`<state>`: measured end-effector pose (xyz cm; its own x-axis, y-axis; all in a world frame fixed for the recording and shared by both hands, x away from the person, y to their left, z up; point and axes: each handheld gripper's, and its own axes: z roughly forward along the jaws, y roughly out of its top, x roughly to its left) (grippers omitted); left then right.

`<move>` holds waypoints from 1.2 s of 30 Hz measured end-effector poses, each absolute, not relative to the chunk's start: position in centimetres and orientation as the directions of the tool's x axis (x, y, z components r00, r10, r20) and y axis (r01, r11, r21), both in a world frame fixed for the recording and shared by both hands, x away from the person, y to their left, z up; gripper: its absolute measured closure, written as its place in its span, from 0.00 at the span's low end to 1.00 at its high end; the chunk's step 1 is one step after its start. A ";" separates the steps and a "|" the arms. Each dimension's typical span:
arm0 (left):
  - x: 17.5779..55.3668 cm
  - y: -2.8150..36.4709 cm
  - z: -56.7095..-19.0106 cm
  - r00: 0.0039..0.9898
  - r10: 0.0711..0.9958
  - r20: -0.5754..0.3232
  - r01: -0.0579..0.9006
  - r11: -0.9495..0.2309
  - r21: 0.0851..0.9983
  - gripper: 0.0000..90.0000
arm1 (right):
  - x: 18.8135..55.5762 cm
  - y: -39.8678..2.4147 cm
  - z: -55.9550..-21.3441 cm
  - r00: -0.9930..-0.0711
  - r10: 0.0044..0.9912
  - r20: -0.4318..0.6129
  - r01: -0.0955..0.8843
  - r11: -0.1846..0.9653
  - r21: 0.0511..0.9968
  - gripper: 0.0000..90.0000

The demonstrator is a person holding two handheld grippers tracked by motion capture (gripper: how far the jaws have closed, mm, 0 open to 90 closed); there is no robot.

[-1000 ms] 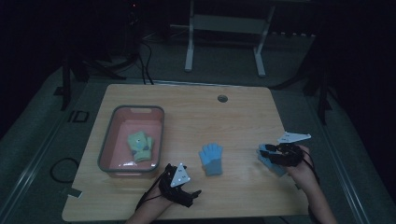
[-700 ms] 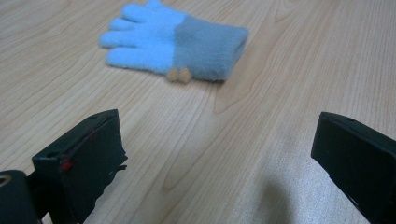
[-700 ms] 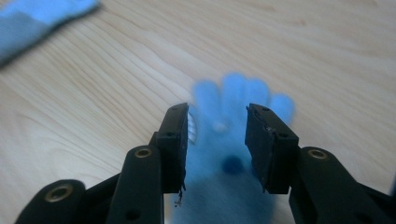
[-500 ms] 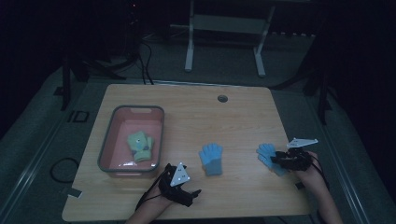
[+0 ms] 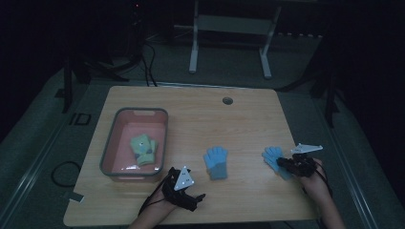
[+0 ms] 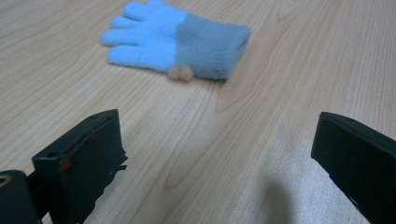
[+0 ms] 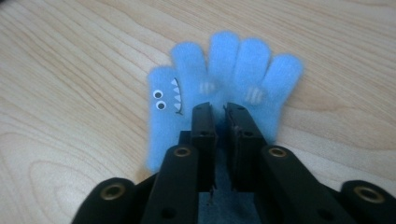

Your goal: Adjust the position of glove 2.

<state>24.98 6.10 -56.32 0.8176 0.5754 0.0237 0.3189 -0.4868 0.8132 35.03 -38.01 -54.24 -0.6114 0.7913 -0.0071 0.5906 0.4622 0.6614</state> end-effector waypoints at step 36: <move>24.6 5.8 -55.9 0.822 0.568 0.041 0.297 -0.488 0.821 0.03 | 32.6 -26.1 -52.2 -0.231 0.967 0.111 0.685 0.080 0.724 0.96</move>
